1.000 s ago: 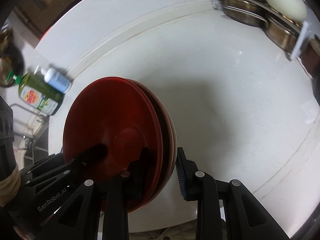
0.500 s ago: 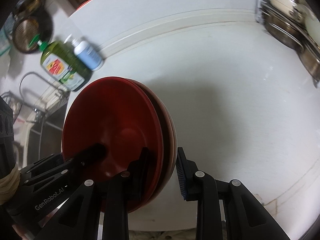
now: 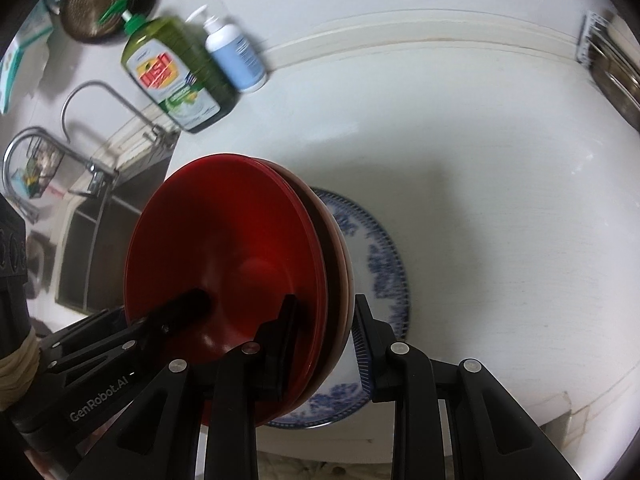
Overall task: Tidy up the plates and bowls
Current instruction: 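Lift the nested bowls with both grippers and carry them over the blue-and-white plate, then lower the nested bowls onto the blue-and-white plate and open both grippers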
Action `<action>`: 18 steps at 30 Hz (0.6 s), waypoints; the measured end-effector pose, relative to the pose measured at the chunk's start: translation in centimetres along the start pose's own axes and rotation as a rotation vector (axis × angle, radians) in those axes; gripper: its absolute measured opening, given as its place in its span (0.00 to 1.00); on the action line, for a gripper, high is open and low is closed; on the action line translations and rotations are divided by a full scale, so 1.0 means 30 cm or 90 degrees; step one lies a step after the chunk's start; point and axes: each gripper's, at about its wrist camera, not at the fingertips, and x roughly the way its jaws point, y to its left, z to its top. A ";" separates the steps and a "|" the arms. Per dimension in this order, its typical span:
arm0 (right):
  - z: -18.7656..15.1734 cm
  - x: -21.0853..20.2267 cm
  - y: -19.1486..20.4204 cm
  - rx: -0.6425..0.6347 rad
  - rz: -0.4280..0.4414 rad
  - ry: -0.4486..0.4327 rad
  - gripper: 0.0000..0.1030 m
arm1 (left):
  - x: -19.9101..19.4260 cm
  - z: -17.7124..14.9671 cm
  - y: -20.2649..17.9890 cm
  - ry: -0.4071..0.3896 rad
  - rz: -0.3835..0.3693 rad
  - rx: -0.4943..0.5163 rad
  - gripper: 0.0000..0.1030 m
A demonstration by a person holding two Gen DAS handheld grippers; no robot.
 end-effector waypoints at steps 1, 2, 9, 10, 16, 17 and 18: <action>-0.003 0.007 0.004 -0.001 0.001 0.004 0.27 | 0.001 0.000 0.005 0.001 0.001 -0.001 0.27; -0.006 0.017 0.010 -0.002 0.003 0.010 0.27 | 0.006 -0.003 0.011 0.004 0.003 -0.001 0.27; -0.017 0.056 0.018 -0.001 0.001 0.030 0.27 | 0.044 -0.016 0.022 0.028 0.008 -0.002 0.27; -0.019 0.059 0.016 0.001 0.000 0.032 0.27 | 0.047 -0.017 0.021 0.029 0.008 -0.002 0.27; -0.020 0.081 0.005 0.005 -0.005 0.045 0.27 | 0.074 -0.020 0.016 0.042 0.010 -0.001 0.27; -0.020 0.084 0.003 0.005 -0.005 0.047 0.27 | 0.079 -0.021 0.016 0.044 0.011 0.000 0.27; -0.020 0.086 0.001 0.004 -0.005 0.049 0.27 | 0.084 -0.023 0.016 0.047 0.012 -0.002 0.27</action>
